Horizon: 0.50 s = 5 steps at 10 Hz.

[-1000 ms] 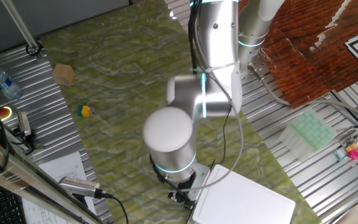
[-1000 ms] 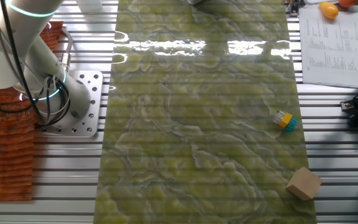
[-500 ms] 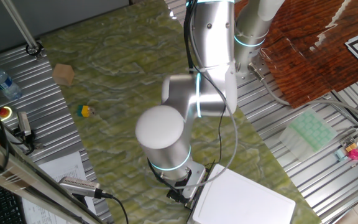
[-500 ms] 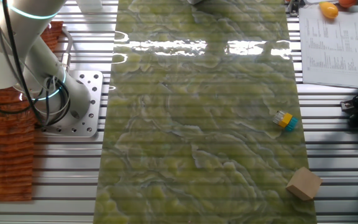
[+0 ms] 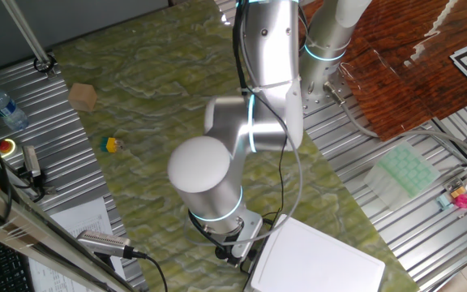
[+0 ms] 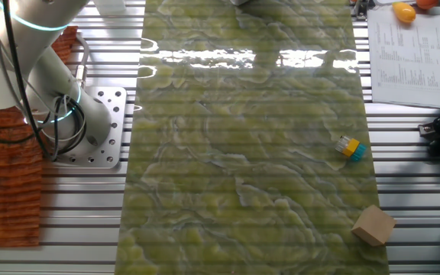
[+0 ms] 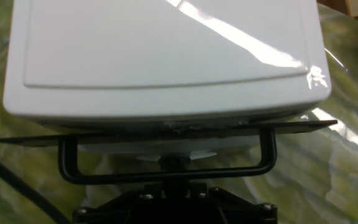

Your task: Put things in the drawer

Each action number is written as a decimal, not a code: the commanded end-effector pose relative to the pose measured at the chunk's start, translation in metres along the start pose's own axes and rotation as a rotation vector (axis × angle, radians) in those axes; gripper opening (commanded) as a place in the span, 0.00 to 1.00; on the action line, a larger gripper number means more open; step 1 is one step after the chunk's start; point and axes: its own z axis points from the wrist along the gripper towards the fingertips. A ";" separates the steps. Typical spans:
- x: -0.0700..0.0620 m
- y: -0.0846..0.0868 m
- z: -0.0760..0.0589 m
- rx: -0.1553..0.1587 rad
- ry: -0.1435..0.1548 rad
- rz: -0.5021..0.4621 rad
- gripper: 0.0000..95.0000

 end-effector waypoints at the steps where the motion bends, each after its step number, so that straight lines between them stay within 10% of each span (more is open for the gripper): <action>1: 0.000 0.000 0.000 -0.009 -0.009 0.006 0.40; 5: 0.000 0.001 -0.001 -0.008 -0.013 0.004 0.40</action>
